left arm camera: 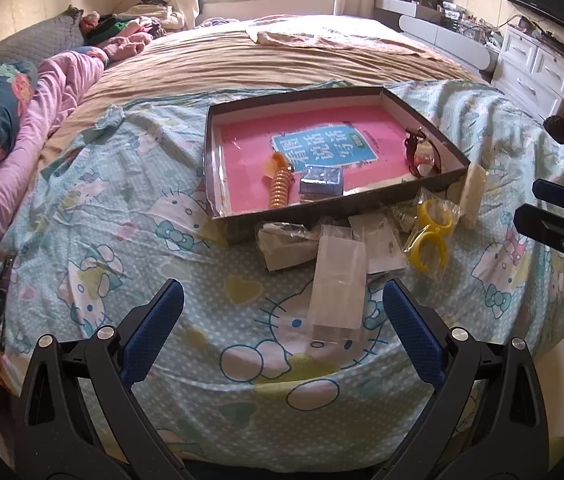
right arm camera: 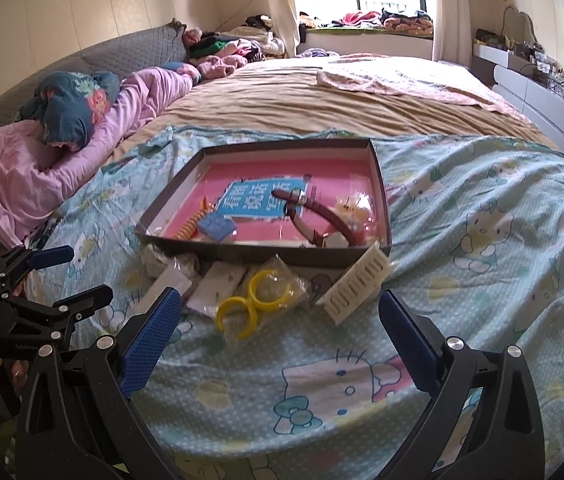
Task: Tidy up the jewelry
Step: 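Withdraw both open tools from the pink box toward the yellow rings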
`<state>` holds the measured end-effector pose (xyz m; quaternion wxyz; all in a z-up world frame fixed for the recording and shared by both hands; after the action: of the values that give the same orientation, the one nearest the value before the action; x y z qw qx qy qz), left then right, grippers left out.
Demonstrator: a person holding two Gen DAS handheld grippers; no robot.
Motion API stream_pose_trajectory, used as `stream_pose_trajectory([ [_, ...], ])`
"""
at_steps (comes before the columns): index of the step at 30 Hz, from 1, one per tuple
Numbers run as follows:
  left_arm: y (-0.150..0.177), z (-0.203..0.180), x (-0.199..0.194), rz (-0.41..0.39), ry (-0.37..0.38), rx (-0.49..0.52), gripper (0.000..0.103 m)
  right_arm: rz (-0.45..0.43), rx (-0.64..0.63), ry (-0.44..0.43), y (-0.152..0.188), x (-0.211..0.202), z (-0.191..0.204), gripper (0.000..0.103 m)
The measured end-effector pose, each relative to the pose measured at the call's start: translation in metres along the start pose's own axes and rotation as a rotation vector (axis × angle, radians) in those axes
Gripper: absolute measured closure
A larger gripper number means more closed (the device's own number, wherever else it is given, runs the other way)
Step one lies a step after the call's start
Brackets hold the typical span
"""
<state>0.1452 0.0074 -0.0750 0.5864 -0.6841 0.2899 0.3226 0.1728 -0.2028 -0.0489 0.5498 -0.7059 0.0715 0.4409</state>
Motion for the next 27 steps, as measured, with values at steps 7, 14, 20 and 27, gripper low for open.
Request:
stream_pose_trajectory([
  [7,0.007,0.000,0.011,0.023,0.011,-0.007,0.010,0.033,0.011,-0.019,0.010,0.010,0.002,0.005],
  [14,0.016,0.000,0.025,0.057,0.022,-0.016,0.010,0.062,0.025,-0.040,0.017,0.022,0.004,0.005],
  [20,0.024,0.000,0.035,0.079,0.033,-0.015,0.010,0.088,0.047,-0.062,0.023,0.033,0.004,0.005],
  [27,0.027,-0.001,0.042,0.096,0.056,-0.021,0.010,0.115,0.090,-0.097,0.027,0.049,0.003,0.005],
])
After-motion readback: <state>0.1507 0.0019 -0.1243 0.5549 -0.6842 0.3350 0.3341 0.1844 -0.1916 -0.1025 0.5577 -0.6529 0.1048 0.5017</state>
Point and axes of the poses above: each gripper's, at about its wrist camera, not at the fingertips, and x roughly the way its jaws point, z to its left, y to its underside, the point moved 7 cm from there along x, roughly the way its jaws point, and after that the axes turned 13 degrees about -x, right-handed, at the moved point
